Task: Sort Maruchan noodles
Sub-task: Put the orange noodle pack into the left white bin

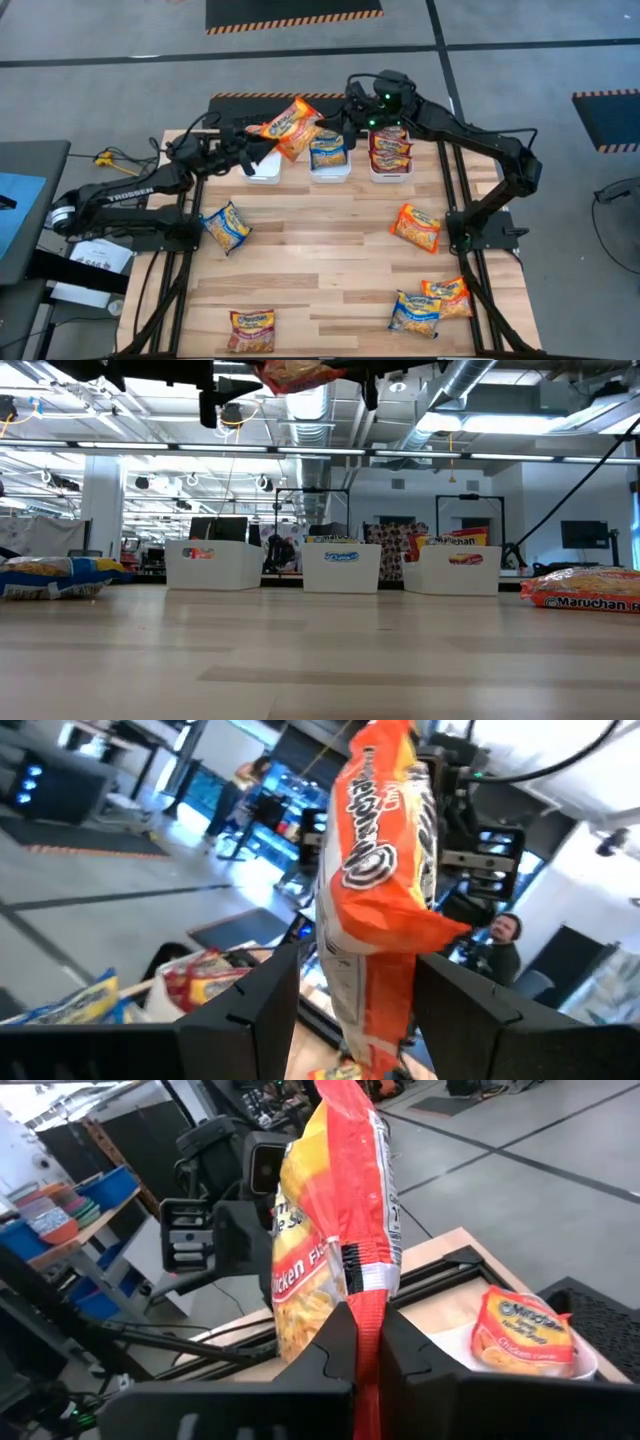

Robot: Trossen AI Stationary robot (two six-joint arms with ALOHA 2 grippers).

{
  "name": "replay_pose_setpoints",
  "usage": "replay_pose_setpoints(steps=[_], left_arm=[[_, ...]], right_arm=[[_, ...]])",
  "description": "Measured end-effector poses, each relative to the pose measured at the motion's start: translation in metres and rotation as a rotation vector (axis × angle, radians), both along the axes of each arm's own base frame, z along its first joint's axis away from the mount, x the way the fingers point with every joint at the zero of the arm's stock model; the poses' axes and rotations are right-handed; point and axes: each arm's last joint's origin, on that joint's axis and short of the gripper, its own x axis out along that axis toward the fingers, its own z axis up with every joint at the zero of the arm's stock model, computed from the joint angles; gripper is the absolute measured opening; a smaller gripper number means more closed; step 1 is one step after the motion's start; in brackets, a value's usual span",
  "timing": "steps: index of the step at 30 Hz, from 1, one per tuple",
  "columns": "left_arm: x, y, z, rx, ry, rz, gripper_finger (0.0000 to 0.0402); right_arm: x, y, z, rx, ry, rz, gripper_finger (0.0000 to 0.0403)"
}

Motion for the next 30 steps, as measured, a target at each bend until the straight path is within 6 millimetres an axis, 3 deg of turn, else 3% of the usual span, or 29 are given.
replay_pose_setpoints(steps=[13,23,30], left_arm=[[0.000,0.000,0.008,0.069,-0.075,-0.081,0.0171],[0.000,0.001,0.008,0.096,-0.066,-0.021,0.0168],[0.000,0.001,0.007,0.111,-0.057,-0.016,0.0101]], right_arm=[[0.002,0.005,-0.003,0.029,0.032,-0.013,0.0020],[0.008,0.018,-0.003,0.024,0.025,0.024,0.0020],[0.008,0.018,-0.002,0.018,0.017,0.020,0.0020]])
